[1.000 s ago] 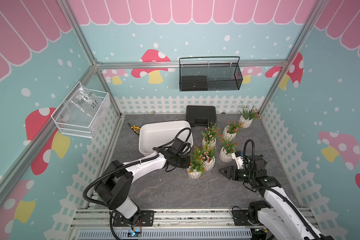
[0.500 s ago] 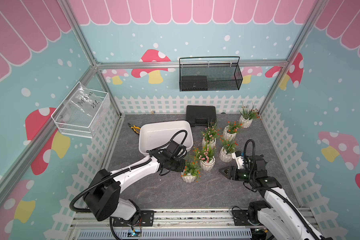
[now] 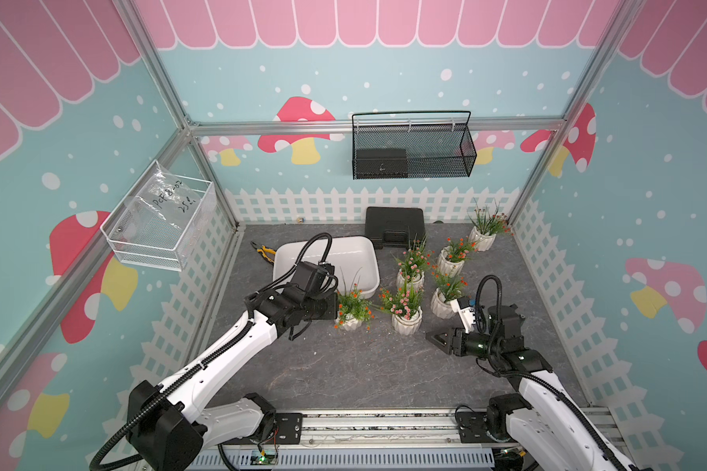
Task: Put the potted gypsophila into the storage box
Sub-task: Pick up the baby's breath potted plant from the center of the board.
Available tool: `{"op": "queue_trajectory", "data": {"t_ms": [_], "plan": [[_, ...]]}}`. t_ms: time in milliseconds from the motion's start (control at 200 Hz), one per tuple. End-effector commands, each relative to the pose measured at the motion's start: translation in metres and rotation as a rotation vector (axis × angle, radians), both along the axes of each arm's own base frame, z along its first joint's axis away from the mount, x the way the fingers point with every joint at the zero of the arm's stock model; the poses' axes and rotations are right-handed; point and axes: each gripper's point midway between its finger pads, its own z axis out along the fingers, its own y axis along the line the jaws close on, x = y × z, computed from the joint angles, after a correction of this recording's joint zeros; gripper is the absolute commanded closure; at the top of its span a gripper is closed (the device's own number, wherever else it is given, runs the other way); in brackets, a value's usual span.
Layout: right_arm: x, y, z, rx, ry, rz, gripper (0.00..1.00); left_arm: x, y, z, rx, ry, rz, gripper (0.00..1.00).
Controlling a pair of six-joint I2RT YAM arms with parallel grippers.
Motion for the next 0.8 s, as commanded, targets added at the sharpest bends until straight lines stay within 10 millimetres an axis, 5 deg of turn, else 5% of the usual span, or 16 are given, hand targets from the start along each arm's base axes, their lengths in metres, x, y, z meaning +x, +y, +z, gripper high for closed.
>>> {"op": "queue_trajectory", "data": {"t_ms": [0,270,425,796], "plan": [[0.005,0.006,0.031,0.020,-0.113,0.038,0.45,0.040,0.006,0.050,-0.083,-0.162,0.092,1.00],[0.041,-0.006,0.068,-0.061,-0.265,-0.075,0.45,0.114,0.009,0.062,-0.036,-0.206,0.137,1.00],[0.058,-0.005,0.080,-0.069,-0.279,-0.084,0.45,0.151,0.007,0.046,-0.019,-0.177,0.140,1.00],[0.080,-0.002,0.075,-0.090,-0.263,-0.084,0.44,0.222,-0.005,0.001,-0.084,-0.146,0.110,1.00]]}}
